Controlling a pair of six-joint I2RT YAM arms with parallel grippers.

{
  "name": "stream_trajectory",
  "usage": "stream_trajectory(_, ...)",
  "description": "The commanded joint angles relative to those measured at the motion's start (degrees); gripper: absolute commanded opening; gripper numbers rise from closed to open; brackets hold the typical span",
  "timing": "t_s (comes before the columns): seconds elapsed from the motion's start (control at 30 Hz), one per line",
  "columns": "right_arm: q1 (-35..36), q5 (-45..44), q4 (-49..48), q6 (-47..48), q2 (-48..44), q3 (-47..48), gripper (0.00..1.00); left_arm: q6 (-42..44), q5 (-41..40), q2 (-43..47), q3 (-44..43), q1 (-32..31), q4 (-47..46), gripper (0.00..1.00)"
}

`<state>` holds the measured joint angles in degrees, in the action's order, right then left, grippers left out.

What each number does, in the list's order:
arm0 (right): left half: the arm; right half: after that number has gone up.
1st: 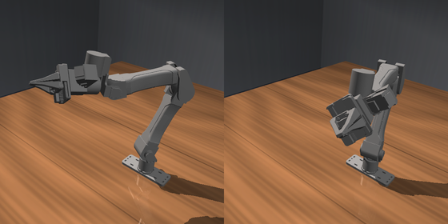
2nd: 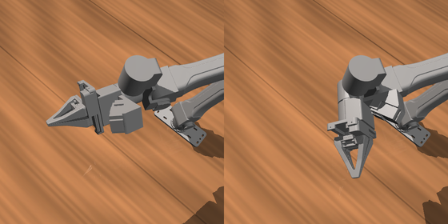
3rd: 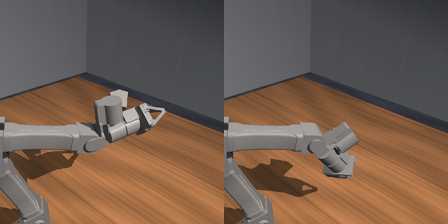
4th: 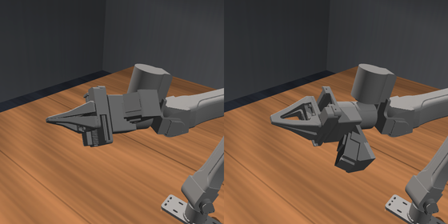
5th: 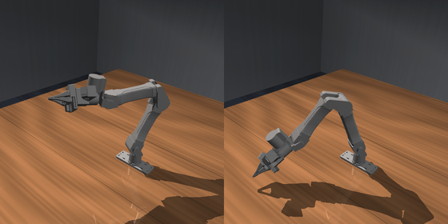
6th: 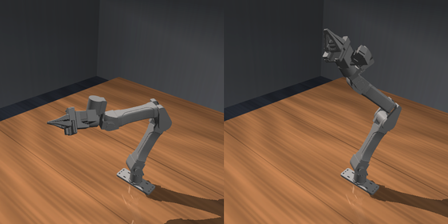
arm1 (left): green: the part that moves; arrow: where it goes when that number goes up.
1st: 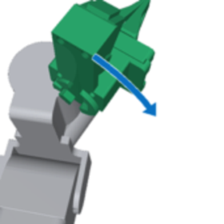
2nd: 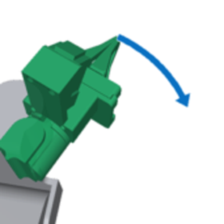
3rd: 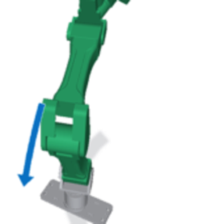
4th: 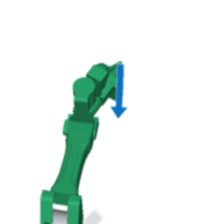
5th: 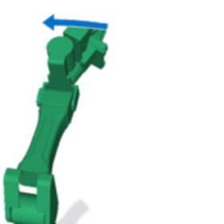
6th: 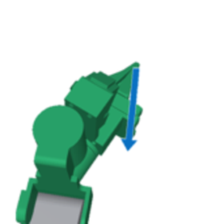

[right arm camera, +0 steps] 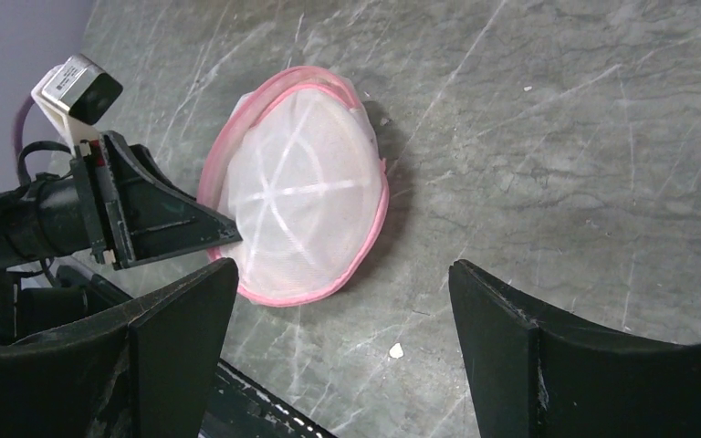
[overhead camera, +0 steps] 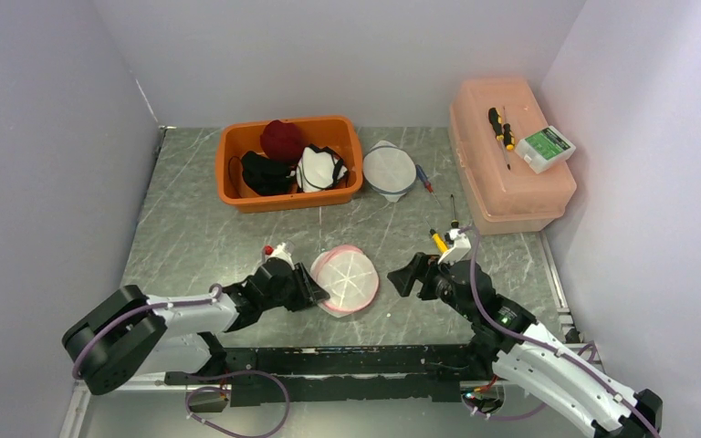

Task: Unzip the laundry bag and remove the bra
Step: Move the laundry bag to the center of the board.

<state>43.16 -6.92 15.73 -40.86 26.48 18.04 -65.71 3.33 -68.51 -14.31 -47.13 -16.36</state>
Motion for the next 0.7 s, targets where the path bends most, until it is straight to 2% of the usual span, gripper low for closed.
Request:
stream_trajectory(0.0, -0.2, -1.7, 0.5, 1.1, -1.3, 3.0, 0.9, -0.3, 0.4, -3.7, -1.4, 0.8, -8.5, 0.36)
stream_trajectory(0.3, -0.2, -3.3, 3.0, 1.7, -4.0, 3.7, 0.89, -2.6, 4.5, -13.0, -2.3, 3.2, -22.9, 0.03)
stream_trajectory(0.5, -0.3, -5.1, 5.1, 2.3, -5.7, 4.9, 0.89, -3.3, 8.2, -19.8, -9.3, 6.0, -25.1, 0.03)
stream_trajectory(0.67, -0.4, -6.4, 6.3, 2.6, -7.0, 5.4, 0.89, -2.9, 9.4, -26.9, -19.5, 8.1, -18.9, 0.03)
